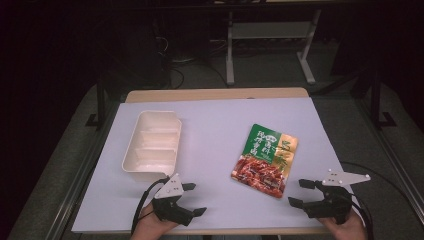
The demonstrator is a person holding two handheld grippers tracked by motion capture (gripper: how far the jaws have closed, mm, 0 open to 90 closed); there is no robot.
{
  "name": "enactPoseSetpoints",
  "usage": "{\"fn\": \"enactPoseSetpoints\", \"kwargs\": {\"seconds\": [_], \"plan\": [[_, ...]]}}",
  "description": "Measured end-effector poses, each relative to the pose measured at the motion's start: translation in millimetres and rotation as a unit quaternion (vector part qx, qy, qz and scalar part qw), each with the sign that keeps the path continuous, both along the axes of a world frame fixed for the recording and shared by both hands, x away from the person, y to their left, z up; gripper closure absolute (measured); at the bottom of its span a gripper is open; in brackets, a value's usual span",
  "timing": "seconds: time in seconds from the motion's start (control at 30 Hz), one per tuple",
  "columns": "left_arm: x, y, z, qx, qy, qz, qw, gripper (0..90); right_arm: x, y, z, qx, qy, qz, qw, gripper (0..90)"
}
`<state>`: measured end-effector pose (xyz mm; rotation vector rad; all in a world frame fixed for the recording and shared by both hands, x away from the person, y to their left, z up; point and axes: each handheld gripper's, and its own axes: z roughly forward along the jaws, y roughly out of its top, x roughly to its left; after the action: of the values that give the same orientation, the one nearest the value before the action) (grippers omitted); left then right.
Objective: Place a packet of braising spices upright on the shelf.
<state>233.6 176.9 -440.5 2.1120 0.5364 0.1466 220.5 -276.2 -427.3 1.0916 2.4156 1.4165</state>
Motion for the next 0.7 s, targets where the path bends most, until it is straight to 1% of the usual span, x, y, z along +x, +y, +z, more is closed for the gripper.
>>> {"fn": "enactPoseSetpoints", "kwargs": {"seconds": [0.2, 0.33, 0.4, 0.43, 0.5, 0.57, 0.63, 0.67, 0.7], "plan": [[0.6, 0.0, -0.1, 0.000, -0.002, 0.005, 1.0000, 16.9, 0.5, 1.2, -0.3, -0.002, 0.000, 0.004, 1.0000, 20.7], [1.1, -1.5, -0.4, 0.000, 0.002, 0.003, 1.0000, 17.1, 0.5, 0.2, -0.5, -0.001, -0.002, 0.004, 1.0000, 20.7], [1.1, -3.2, -0.2, -0.001, 0.003, 0.003, 1.0000, 17.3, 2.1, -0.5, -1.2, -0.007, -0.003, 0.005, 1.0000, 20.9], [0.9, -4.1, 0.1, -0.002, 0.002, 0.002, 1.0000, 17.6, 3.6, -1.4, -2.4, -0.010, 0.001, 0.003, 0.9999, 20.8], [0.7, -7.3, 1.6, 0.001, 0.001, -0.002, 1.0000, 18.5, 5.3, -2.7, -3.6, -0.013, 0.003, 0.000, 0.9999, 20.6], [0.8, -11.2, 3.9, -0.004, 0.006, -0.007, 0.9999, 19.0, 5.9, -4.5, -4.0, -0.014, 0.003, -0.004, 0.9999, 20.5], [0.9, -13.6, 5.7, -0.006, 0.006, -0.011, 0.9999, 19.6, 6.1, -5.5, -4.0, -0.013, 0.002, -0.006, 0.9999, 20.5], [1.6, -19.0, 9.5, -0.009, 0.003, -0.021, 0.9997, 22.1, 6.9, -7.0, -4.0, -0.014, 0.001, -0.010, 0.9999, 20.5], [2.1, -22.1, 11.0, -0.006, 0.001, -0.026, 0.9996, 23.4, 7.5, -7.7, -4.1, -0.015, 0.002, -0.012, 0.9998, 20.4]]}}
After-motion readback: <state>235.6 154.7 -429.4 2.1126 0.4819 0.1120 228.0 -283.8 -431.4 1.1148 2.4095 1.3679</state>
